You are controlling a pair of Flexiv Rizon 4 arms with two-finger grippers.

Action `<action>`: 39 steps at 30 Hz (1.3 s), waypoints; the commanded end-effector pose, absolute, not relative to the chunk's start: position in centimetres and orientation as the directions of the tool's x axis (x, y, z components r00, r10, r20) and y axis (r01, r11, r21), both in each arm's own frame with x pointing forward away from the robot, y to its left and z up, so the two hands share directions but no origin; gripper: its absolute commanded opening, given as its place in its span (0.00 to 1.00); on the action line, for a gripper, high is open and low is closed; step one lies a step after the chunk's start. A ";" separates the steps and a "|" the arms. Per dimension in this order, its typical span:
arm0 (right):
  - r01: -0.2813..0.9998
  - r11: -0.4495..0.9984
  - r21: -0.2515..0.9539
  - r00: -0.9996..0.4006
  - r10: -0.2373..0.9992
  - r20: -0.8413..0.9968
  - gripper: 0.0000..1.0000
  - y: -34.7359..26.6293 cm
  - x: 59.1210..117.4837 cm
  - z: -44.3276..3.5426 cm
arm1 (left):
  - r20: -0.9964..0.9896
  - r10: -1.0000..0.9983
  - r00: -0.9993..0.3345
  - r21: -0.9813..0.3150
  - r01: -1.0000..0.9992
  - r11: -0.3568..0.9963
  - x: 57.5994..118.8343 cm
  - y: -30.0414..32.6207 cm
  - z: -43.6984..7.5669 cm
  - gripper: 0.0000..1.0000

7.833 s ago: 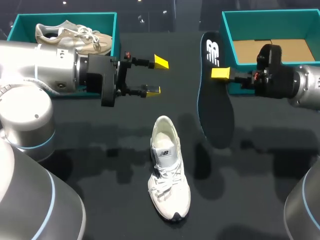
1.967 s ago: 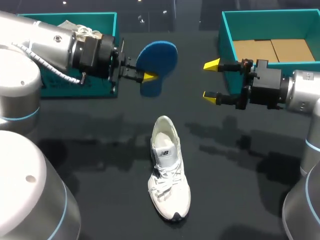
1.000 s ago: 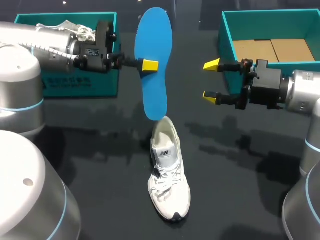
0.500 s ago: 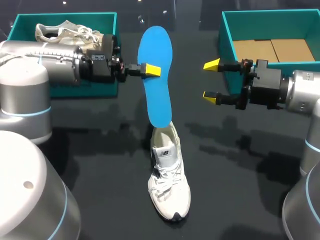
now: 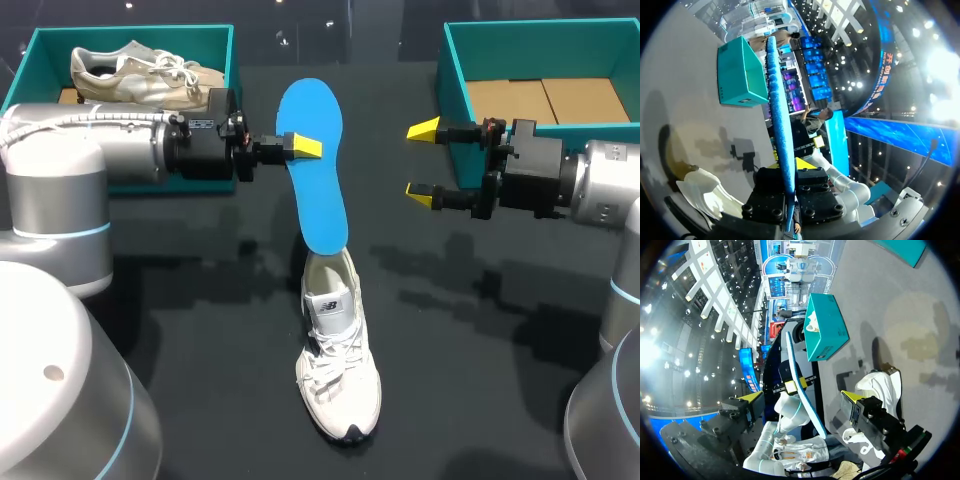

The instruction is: Take the shoe out of the shoebox, open the shoe tongue, remove and reinsert the insole, then place the shoe into the shoebox

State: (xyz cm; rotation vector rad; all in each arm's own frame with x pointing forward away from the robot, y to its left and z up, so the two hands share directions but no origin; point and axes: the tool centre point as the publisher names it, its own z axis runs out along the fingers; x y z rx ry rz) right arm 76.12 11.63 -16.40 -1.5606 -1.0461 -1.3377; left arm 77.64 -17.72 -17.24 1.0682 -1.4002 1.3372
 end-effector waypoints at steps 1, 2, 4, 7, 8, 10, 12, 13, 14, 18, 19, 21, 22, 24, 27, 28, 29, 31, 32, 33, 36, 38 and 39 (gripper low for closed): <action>0.943 -0.326 -0.063 0.097 0.089 0.991 1.00 11.7 76.0 -16.3 | 0.981 0.001 -0.196 -0.196 -0.980 0.041 77.7 -18.0 -17.6 0.00; 0.943 -0.326 -0.063 0.097 0.089 0.991 1.00 11.7 76.0 -16.3 | 0.983 0.003 -0.184 -0.184 -0.982 0.040 77.7 -18.0 -17.7 0.00; 0.943 -0.326 -0.063 0.097 0.089 0.991 1.00 11.7 76.0 -16.3 | 0.984 0.002 -0.177 -0.177 -0.983 0.041 77.7 -18.1 -17.8 0.00; 0.943 -0.326 -0.063 0.097 0.089 0.991 1.00 11.7 76.0 -16.3 | 0.987 0.002 -0.160 -0.160 -0.986 0.041 77.7 -18.1 -17.9 0.00; 0.943 -0.326 -0.063 0.097 0.089 0.991 1.00 11.7 76.0 -16.3 | 0.987 0.001 -0.158 -0.158 -0.987 0.040 77.7 -18.1 -17.9 0.00; 0.946 -0.321 -0.056 0.092 0.100 0.991 1.00 11.6 76.0 -16.2 | 0.988 0.001 -0.155 -0.155 -0.987 0.037 77.7 -18.1 -17.9 0.00; 0.949 -0.314 -0.039 0.082 0.124 0.989 1.00 11.4 76.1 -16.0 | 0.990 0.003 -0.141 -0.141 -0.989 0.035 77.7 -18.1 -17.9 0.00; 0.949 -0.313 -0.033 0.080 0.139 0.987 1.00 11.3 76.0 -15.8 | 0.990 0.002 -0.141 -0.141 -0.989 0.034 77.7 -18.1 -18.0 0.00; 0.950 -0.311 -0.025 0.076 0.155 0.985 1.00 11.2 76.0 -15.6 | 0.991 0.002 -0.136 -0.136 -0.990 0.032 77.6 -18.1 -18.0 0.00; 0.951 -0.308 0.008 0.062 0.216 0.974 1.00 10.8 75.8 -14.7 | 0.993 0.005 -0.115 -0.115 -0.993 0.024 77.6 -18.0 -18.2 0.00; 0.952 -0.305 0.015 0.060 0.236 0.970 1.00 10.8 75.8 -14.5 | 0.994 0.003 -0.107 -0.107 -0.994 0.024 77.6 -18.1 -18.3 0.00; 0.955 -0.296 0.024 0.061 0.274 0.960 1.00 10.7 75.7 -14.0 | 0.996 0.003 -0.088 -0.088 -0.996 0.020 77.6 -18.1 -18.5 0.00; 0.956 -0.291 0.031 0.060 0.299 0.952 1.00 10.7 75.7 -13.8 | 0.997 0.006 -0.079 -0.080 -0.997 0.024 77.6 -18.1 -18.5 0.00; 0.959 -0.280 0.042 0.060 0.347 0.936 1.00 10.7 75.7 -13.3 | 0.997 0.006 -0.079 -0.080 -0.997 0.024 77.6 -18.1 -18.5 0.00; 0.961 -0.269 0.062 0.064 0.436 0.898 1.00 10.8 75.7 -12.5 | 0.997 0.006 -0.079 -0.080 -0.997 0.024 77.6 -18.1 -18.5 0.00; 0.961 -0.266 0.072 0.062 0.464 0.884 1.00 10.9 75.7 -12.3 | 0.997 0.006 -0.079 -0.080 -0.997 0.024 77.6 -18.1 -18.5 0.00; 0.963 -0.258 0.078 0.062 0.492 0.869 1.00 10.9 75.7 -12.0 | 0.997 0.006 -0.079 -0.080 -0.997 0.024 77.6 -18.1 -18.5 0.00; 0.965 -0.247 0.085 0.066 0.545 0.836 1.00 11.0 75.6 -11.4 | 0.997 0.006 -0.079 -0.080 -0.997 0.024 77.6 -18.1 -18.5 0.00; 0.966 -0.240 0.090 0.065 0.570 0.819 1.00 11.1 75.6 -11.1 | 0.997 0.006 -0.079 -0.080 -0.997 0.024 77.6 -18.1 -18.5 0.00; 0.967 -0.236 0.091 0.070 0.595 0.801 1.00 11.1 75.6 -10.8 | 0.997 0.006 -0.079 -0.080 -0.997 0.024 77.6 -18.1 -18.5 0.00; 0.971 -0.219 0.091 0.080 0.664 0.743 1.00 11.4 75.5 -10.1 | 0.997 0.006 -0.079 -0.080 -0.997 0.024 77.6 -18.1 -18.5 0.00; 0.973 -0.210 0.090 0.083 0.691 0.718 1.00 11.5 75.4 -9.8 | 0.997 0.006 -0.079 -0.080 -0.997 0.024 77.6 -18.1 -18.5 0.00; 0.975 -0.205 0.088 0.086 0.709 0.699 1.00 11.5 75.4 -9.7 | 0.997 0.006 -0.079 -0.080 -0.997 0.024 77.6 -18.1 -18.5 0.00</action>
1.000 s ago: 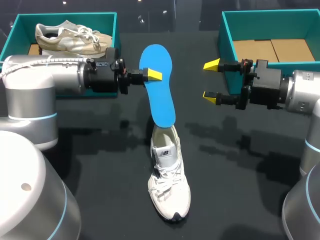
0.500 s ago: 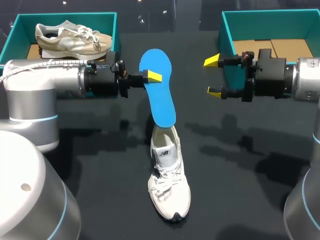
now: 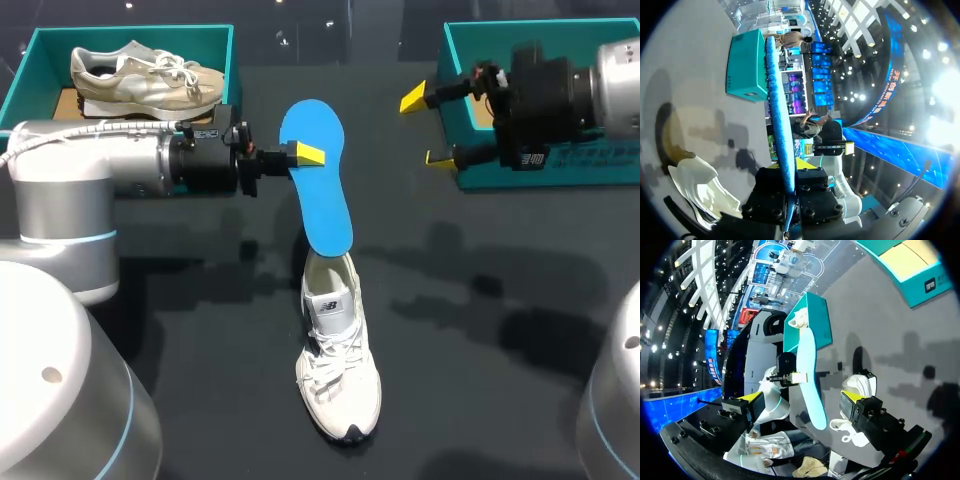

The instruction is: Take the shoe out of the shoebox, open the shoe tongue, remove and reinsert the insole, then place the shoe into the shoebox

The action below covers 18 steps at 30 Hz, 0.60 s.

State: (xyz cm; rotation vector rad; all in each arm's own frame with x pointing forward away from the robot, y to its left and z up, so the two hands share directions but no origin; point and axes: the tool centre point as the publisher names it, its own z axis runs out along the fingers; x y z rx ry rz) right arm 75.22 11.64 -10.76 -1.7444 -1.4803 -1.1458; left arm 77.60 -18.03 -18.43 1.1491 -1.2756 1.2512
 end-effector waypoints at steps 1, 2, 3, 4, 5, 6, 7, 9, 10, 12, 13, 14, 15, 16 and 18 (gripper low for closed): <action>0.977 -0.198 0.084 0.089 0.729 0.678 1.00 11.6 75.4 -9.5 | 0.997 0.006 -0.079 -0.080 -0.997 0.024 77.6 -18.1 -18.5 0.00; 0.978 -0.190 0.082 0.090 0.747 0.659 1.00 11.7 75.3 -9.3 | 0.997 0.006 -0.079 -0.080 -0.997 0.024 77.6 -18.1 -18.5 0.00; 0.980 -0.183 0.076 0.093 0.765 0.638 1.00 11.7 75.3 -9.2 | 0.997 0.006 -0.079 -0.080 -0.997 0.024 77.6 -18.1 -18.5 0.00; 0.982 -0.176 0.072 0.094 0.779 0.619 1.00 11.8 75.3 -9.0 | 0.997 0.006 -0.079 -0.080 -0.997 0.024 77.6 -18.1 -18.5 0.00; 0.983 -0.167 0.071 0.092 0.796 0.598 1.00 11.8 75.3 -8.8 | 0.997 0.006 -0.079 -0.080 -0.997 0.024 77.6 -18.1 -18.5 0.00; 0.985 -0.159 0.065 0.093 0.813 0.575 1.00 11.8 75.3 -8.7 | 0.997 0.006 -0.079 -0.080 -0.997 0.024 77.6 -18.1 -18.5 0.00; 0.987 -0.154 0.057 0.097 0.828 0.553 1.00 11.9 75.3 -8.6 | 0.997 0.006 -0.079 -0.080 -0.997 0.024 77.6 -18.1 -18.5 0.00; 0.988 -0.147 0.045 0.103 0.854 0.509 1.00 12.1 75.3 -8.3 | 0.997 0.006 -0.079 -0.080 -0.997 0.024 77.6 -18.1 -18.5 0.00; 0.988 -0.145 0.043 0.106 0.866 0.488 1.00 12.2 75.2 -8.2 | 0.997 0.006 -0.079 -0.080 -0.997 0.024 77.6 -18.1 -18.5 0.00; 0.990 -0.137 0.045 0.103 0.891 0.441 1.00 12.7 75.0 -7.7 | 0.997 0.006 -0.079 -0.080 -0.997 0.024 77.6 -18.1 -18.5 0.00; 0.990 -0.136 0.046 0.105 0.903 0.417 1.00 12.9 74.9 -7.5 | 0.997 0.006 -0.079 -0.080 -0.997 0.024 77.6 -18.1 -18.5 0.00; 0.990 -0.135 0.047 0.105 0.912 0.397 1.00 13.2 74.7 -7.4 | 0.997 0.006 -0.079 -0.080 -0.997 0.024 77.6 -18.1 -18.5 0.00; 0.990 -0.133 0.049 0.105 0.918 0.382 1.00 13.4 74.6 -7.3 | 0.997 0.006 -0.079 -0.080 -0.997 0.024 77.6 -18.1 -18.5 0.00; 0.990 -0.131 0.051 0.104 0.925 0.367 1.00 13.7 74.5 -7.2 | 0.997 0.006 -0.079 -0.080 -0.997 0.024 77.6 -18.1 -18.5 0.00; 0.991 -0.118 0.056 0.093 0.940 0.328 1.00 14.3 74.2 -6.8 | 0.997 0.006 -0.079 -0.080 -0.997 0.024 77.6 -18.1 -18.5 0.00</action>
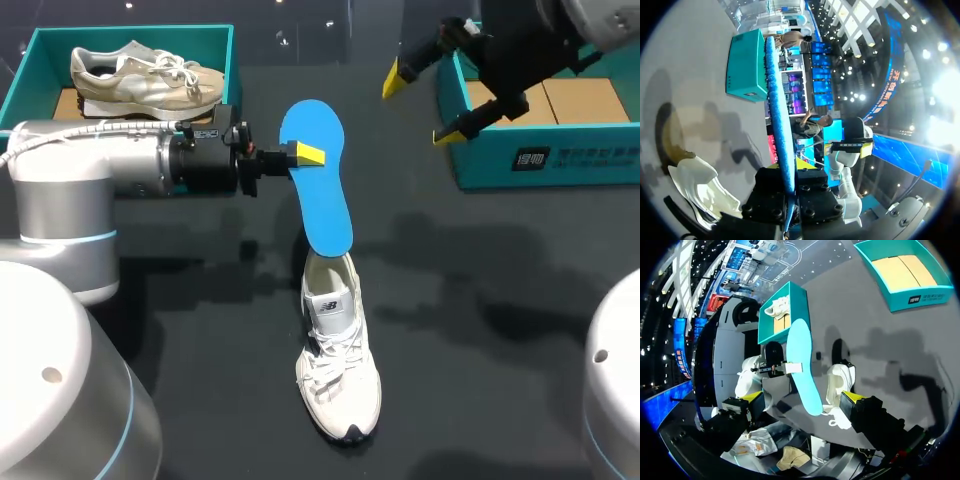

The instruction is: Take the shoe out of the shoebox, open the shoe tongue, remove and reinsert the insole, then place the shoe into the shoebox

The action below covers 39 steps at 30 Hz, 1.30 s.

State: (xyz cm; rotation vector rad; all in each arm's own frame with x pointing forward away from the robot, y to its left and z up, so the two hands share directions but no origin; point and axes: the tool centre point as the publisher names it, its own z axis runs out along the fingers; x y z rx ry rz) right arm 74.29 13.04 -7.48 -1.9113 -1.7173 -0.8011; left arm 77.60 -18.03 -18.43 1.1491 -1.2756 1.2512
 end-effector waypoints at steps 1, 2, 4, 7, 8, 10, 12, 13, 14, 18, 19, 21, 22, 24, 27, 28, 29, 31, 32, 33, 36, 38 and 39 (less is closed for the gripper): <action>0.992 -0.109 0.056 0.087 0.948 0.305 1.00 14.7 74.1 -6.6 | 0.997 0.006 -0.079 -0.080 -0.997 0.024 77.6 -18.1 -18.5 0.00; 0.993 -0.102 0.055 0.082 0.956 0.283 1.00 15.0 74.0 -6.5 | 0.997 0.006 -0.079 -0.080 -0.997 0.024 77.6 -18.1 -18.5 0.00; 0.995 -0.087 0.046 0.074 0.969 0.235 1.00 15.6 73.8 -6.2 | 0.997 0.006 -0.079 -0.080 -0.997 0.024 77.6 -18.1 -18.5 0.00; 0.996 -0.075 0.042 0.066 0.981 0.183 1.00 16.5 73.7 -6.0 | 0.997 0.006 -0.079 -0.080 -0.997 0.024 77.6 -18.1 -18.5 0.00; 0.997 -0.073 0.041 0.065 0.984 0.167 1.00 16.8 73.6 -5.9 | 0.997 0.006 -0.079 -0.080 -0.997 0.024 77.6 -18.1 -18.5 0.00; 0.997 -0.070 0.038 0.064 0.988 0.144 1.00 17.2 73.5 -5.9 | 0.997 0.006 -0.079 -0.080 -0.997 0.024 77.6 -18.1 -18.5 0.00; 0.997 -0.067 0.043 0.061 0.990 0.127 1.00 17.8 73.4 -5.8 | 0.997 0.006 -0.079 -0.080 -0.997 0.024 77.6 -18.1 -18.5 0.00; 0.997 -0.065 0.046 0.059 0.991 0.120 1.00 18.2 73.3 -5.7 | 0.997 0.006 -0.079 -0.080 -0.997 0.024 77.6 -18.1 -18.5 0.00; 0.997 -0.063 0.049 0.057 0.992 0.111 1.00 18.5 73.2 -5.6 | 0.997 0.006 -0.079 -0.080 -0.997 0.024 77.6 -18.1 -18.5 0.00; 0.997 -0.058 0.050 0.054 0.996 0.075 1.00 19.8 72.9 -5.3 | 0.997 0.006 -0.079 -0.080 -0.997 0.024 77.6 -18.1 -18.5 0.00; 0.997 -0.057 0.050 0.054 0.997 0.064 1.00 20.2 72.9 -5.3 | 0.997 0.006 -0.079 -0.080 -0.997 0.024 77.6 -18.1 -18.5 0.00; 0.997 -0.055 0.048 0.053 0.998 0.043 1.00 21.0 72.9 -5.1 | 0.997 0.006 -0.079 -0.080 -0.997 0.024 77.6 -18.1 -18.5 0.00; 0.997 -0.053 0.047 0.052 0.998 0.035 1.00 21.4 72.9 -5.1 | 0.997 0.006 -0.079 -0.080 -0.997 0.024 77.6 -18.1 -18.5 0.00; 0.998 -0.051 0.048 0.050 0.999 0.022 1.00 22.1 72.8 -5.0 | 0.997 0.006 -0.079 -0.080 -0.997 0.024 77.6 -18.1 -18.5 0.00; 0.998 -0.049 0.046 0.049 0.999 0.006 1.00 23.2 72.8 -5.0 | 0.997 0.006 -0.079 -0.080 -0.997 0.024 77.6 -18.1 -18.5 0.00; 0.998 -0.048 0.045 0.048 0.999 0.001 1.00 23.5 72.8 -5.0 | 0.997 0.006 -0.079 -0.080 -0.997 0.024 77.6 -18.1 -18.5 0.00; 0.998 -0.047 0.044 0.047 0.999 -0.005 1.00 23.8 72.8 -5.0 | 0.997 0.006 -0.079 -0.080 -0.997 0.024 77.6 -18.1 -18.5 0.00; 0.998 -0.043 0.044 0.044 0.999 -0.021 1.00 24.4 72.8 -5.0 | 0.997 0.006 -0.079 -0.080 -0.997 0.024 77.6 -18.1 -18.5 0.00; 0.998 -0.042 0.043 0.043 0.999 -0.029 1.00 24.7 72.8 -5.0 | 0.997 0.006 -0.079 -0.080 -0.997 0.024 77.6 -18.1 -18.5 0.00; 0.998 -0.039 0.043 0.041 0.998 -0.040 1.00 25.1 72.9 -5.0 | 0.997 0.006 -0.079 -0.080 -0.997 0.024 77.6 -18.1 -18.5 0.00; 0.999 -0.033 0.041 0.036 0.998 -0.060 1.00 25.9 73.1 -5.2 | 0.997 0.006 -0.079 -0.080 -0.997 0.024 77.6 -18.1 -18.5 0.00; 0.999 -0.029 0.042 0.032 0.998 -0.061 1.00 26.2 73.1 -5.3 | 0.997 0.006 -0.079 -0.080 -0.997 0.024 77.6 -18.1 -18.5 0.00; 0.999 -0.027 0.042 0.030 0.998 -0.063 1.00 26.4 73.1 -5.5 | 0.997 0.006 -0.079 -0.080 -0.997 0.024 77.6 -18.1 -18.5 0.00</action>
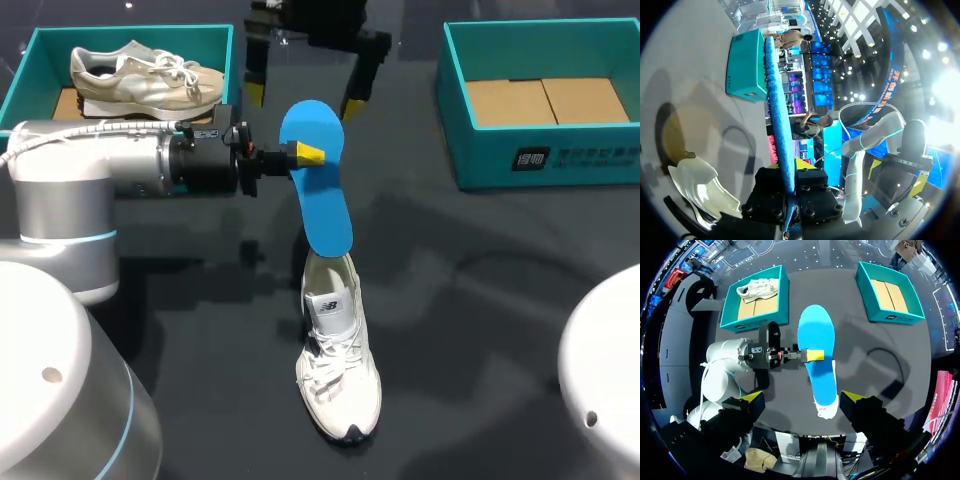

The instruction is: Take the shoe out of the shoebox, open the shoe tongue, remove and reinsert the insole, then place the shoe into the shoebox

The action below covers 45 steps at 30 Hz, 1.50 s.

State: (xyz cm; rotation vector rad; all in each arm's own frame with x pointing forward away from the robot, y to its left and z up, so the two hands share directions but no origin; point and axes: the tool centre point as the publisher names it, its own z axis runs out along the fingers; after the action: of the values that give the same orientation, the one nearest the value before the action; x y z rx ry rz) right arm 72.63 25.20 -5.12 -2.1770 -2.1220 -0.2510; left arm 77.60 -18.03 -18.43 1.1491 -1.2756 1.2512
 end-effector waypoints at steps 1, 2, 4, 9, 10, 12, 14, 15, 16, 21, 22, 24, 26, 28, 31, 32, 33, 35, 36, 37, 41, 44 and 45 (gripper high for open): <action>0.999 -0.027 0.042 0.029 0.998 -0.064 1.00 26.5 73.1 -5.5 | 0.997 0.006 -0.079 -0.080 -0.997 0.024 77.6 -18.1 -18.5 0.00; 0.999 -0.026 0.042 0.029 0.997 -0.065 1.00 26.6 73.1 -5.5 | 0.997 0.006 -0.079 -0.080 -0.997 0.024 77.6 -18.1 -18.5 0.00; 0.999 -0.027 0.043 0.030 0.997 -0.066 1.00 26.6 73.1 -5.6 | 0.997 0.006 -0.079 -0.080 -0.997 0.024 77.6 -18.1 -18.5 0.00; 0.998 -0.043 0.053 0.045 0.998 -0.046 1.00 25.7 73.0 -5.5 | 0.997 0.006 -0.079 -0.080 -0.997 0.024 77.6 -18.1 -18.5 0.00; 0.997 -0.044 0.056 0.047 0.998 -0.045 1.00 25.6 73.0 -5.4 | 0.997 0.006 -0.079 -0.080 -0.997 0.024 77.6 -18.1 -18.5 0.00; 0.997 -0.042 0.063 0.044 0.998 -0.039 1.00 25.4 73.0 -5.3 | 0.997 0.006 -0.079 -0.080 -0.997 0.024 77.6 -18.1 -18.5 0.00; 0.997 -0.040 0.068 0.043 0.999 -0.033 1.00 25.2 73.0 -5.4 | 0.997 0.006 -0.079 -0.080 -0.997 0.024 77.6 -18.1 -18.5 0.00; 0.997 -0.039 0.071 0.041 0.999 -0.024 1.00 25.1 73.0 -5.4 | 0.997 0.006 -0.079 -0.080 -0.997 0.024 77.6 -18.1 -18.5 0.00; 0.997 -0.038 0.074 0.039 0.999 -0.018 1.00 25.0 73.0 -5.4 | 0.997 0.006 -0.079 -0.080 -0.997 0.024 77.6 -18.1 -18.5 0.00; 0.995 -0.033 0.097 0.026 0.997 0.068 1.00 24.0 72.9 -5.6 | 0.997 0.006 -0.079 -0.080 -0.997 0.024 77.6 -18.1 -18.5 0.00; 0.994 -0.034 0.104 0.025 0.996 0.090 1.00 23.7 72.8 -5.5 | 0.997 0.006 -0.079 -0.080 -0.997 0.024 77.6 -18.1 -18.5 0.00; 0.993 -0.039 0.112 0.026 0.993 0.118 1.00 23.1 72.7 -5.5 | 0.997 0.006 -0.079 -0.080 -0.997 0.024 77.6 -18.1 -18.5 0.00; 0.992 -0.047 0.118 0.029 0.988 0.151 1.00 22.5 72.5 -5.5 | 0.997 0.006 -0.079 -0.080 -0.997 0.024 77.6 -18.1 -18.5 0.00; 0.991 -0.053 0.122 0.030 0.983 0.181 1.00 21.9 72.4 -5.4 | 0.997 0.006 -0.079 -0.080 -0.997 0.024 77.6 -18.1 -18.5 0.00; 0.990 -0.066 0.122 0.038 0.975 0.219 1.00 21.1 72.1 -5.5 | 0.997 0.006 -0.079 -0.080 -0.997 0.024 77.6 -18.1 -18.5 0.00; 0.990 -0.069 0.123 0.039 0.972 0.234 1.00 20.9 72.1 -5.5 | 0.997 0.006 -0.079 -0.080 -0.997 0.024 77.6 -18.1 -18.5 0.00; 0.990 -0.073 0.123 0.040 0.967 0.251 1.00 20.6 72.0 -5.5 | 0.997 0.006 -0.079 -0.080 -0.997 0.024 77.6 -18.1 -18.5 0.00; 0.988 -0.077 0.135 0.032 0.950 0.311 1.00 20.1 71.8 -5.6 | 0.997 0.006 -0.079 -0.080 -0.997 0.024 77.6 -18.1 -18.5 0.00; 0.987 -0.080 0.139 0.029 0.942 0.335 1.00 19.9 71.7 -5.6 | 0.997 0.006 -0.079 -0.080 -0.997 0.024 77.6 -18.1 -18.5 0.00; 0.987 -0.083 0.139 0.029 0.934 0.356 1.00 19.6 71.6 -5.7 | 0.997 0.006 -0.079 -0.080 -0.997 0.024 77.6 -18.1 -18.5 0.00; 0.986 -0.095 0.135 0.029 0.904 0.428 1.00 18.6 71.3 -6.3 | 0.997 0.006 -0.079 -0.080 -0.997 0.024 77.6 -18.1 -18.5 0.00; 0.984 -0.123 0.126 0.049 0.876 0.479 1.00 18.0 71.3 -6.8 | 0.997 0.006 -0.079 -0.080 -0.997 0.024 77.6 -18.1 -18.5 0.00; 0.983 -0.137 0.121 0.058 0.862 0.503 1.00 17.7 71.3 -6.9 | 0.997 0.006 -0.079 -0.080 -0.997 0.024 77.6 -18.1 -18.5 0.00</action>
State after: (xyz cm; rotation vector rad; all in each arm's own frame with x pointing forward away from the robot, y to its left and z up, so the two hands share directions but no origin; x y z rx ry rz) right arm 71.38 18.81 -6.21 -2.3107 -2.0626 -0.3448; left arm 77.60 -18.03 -18.43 1.1491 -1.2756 1.2512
